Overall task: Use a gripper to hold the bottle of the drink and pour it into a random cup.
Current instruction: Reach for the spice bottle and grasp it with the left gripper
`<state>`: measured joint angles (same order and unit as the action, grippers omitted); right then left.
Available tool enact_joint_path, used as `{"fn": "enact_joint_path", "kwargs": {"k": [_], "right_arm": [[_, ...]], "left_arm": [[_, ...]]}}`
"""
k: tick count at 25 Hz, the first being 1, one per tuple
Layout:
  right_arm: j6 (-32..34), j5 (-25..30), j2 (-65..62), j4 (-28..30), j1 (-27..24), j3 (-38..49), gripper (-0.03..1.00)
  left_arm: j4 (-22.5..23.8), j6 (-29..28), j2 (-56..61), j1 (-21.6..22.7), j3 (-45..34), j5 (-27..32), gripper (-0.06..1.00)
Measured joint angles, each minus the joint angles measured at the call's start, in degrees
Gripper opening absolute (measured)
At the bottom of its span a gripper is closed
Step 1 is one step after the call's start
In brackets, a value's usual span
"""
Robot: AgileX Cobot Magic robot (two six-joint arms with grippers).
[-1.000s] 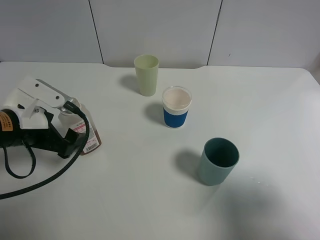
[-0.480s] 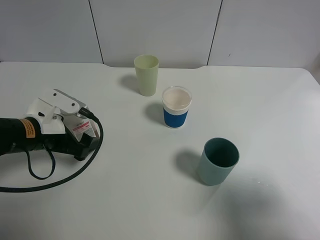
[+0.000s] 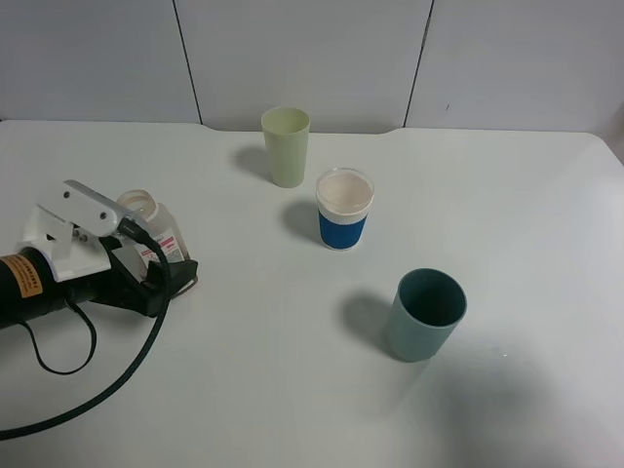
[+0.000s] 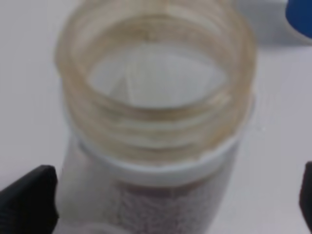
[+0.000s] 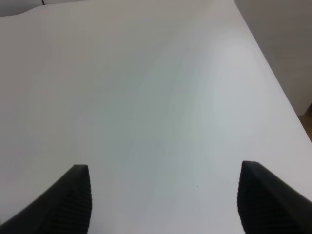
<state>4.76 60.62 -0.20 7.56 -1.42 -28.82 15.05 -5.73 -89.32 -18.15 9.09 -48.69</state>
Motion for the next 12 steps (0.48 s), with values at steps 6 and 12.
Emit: {"fn": "enact_joint_path", "kwargs": {"k": [6, 12], "right_arm": [[0.0, 0.0, 0.0, 0.0, 0.0, 0.0, 0.63], [0.0, 0.0, 0.0, 0.0, 0.0, 0.0, 0.63]], "left_arm": [[3.56, 1.08, 0.0, 0.22, 0.0, -3.31, 0.99], [3.91, 4.19, -0.12, 0.22, 0.0, -5.22, 0.99]]}}
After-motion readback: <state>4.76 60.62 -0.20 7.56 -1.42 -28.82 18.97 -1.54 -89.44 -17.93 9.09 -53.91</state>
